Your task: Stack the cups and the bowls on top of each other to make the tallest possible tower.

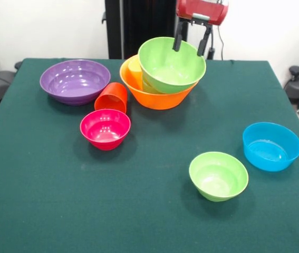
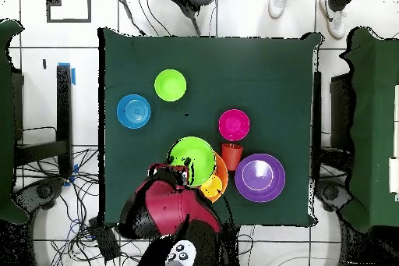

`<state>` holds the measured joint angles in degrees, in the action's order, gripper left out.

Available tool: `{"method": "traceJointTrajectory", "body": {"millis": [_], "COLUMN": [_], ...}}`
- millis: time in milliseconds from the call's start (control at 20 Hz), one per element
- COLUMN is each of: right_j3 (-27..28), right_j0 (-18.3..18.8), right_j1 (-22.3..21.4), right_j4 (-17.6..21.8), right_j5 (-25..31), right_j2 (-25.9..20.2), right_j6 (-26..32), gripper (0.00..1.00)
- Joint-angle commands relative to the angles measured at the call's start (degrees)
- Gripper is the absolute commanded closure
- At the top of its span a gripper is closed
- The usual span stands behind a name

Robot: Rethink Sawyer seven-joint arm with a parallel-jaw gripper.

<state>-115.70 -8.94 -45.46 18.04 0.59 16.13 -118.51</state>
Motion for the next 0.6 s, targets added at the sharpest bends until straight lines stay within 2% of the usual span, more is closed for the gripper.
{"method": "traceJointTrajectory", "body": {"millis": [50, 300, 600], "right_j3": [4.84, 6.31, 5.24], "right_j0": [0.36, 1.68, 2.93], "right_j1": [1.56, 0.91, 1.09], "right_j4": [-2.48, -2.13, -0.38], "right_j5": [4.74, 6.67, 4.66], "right_j2": [-5.58, -6.32, -6.75], "right_j6": [-5.19, -3.57, -3.21], "gripper": [0.0, 0.0, 0.0]}}
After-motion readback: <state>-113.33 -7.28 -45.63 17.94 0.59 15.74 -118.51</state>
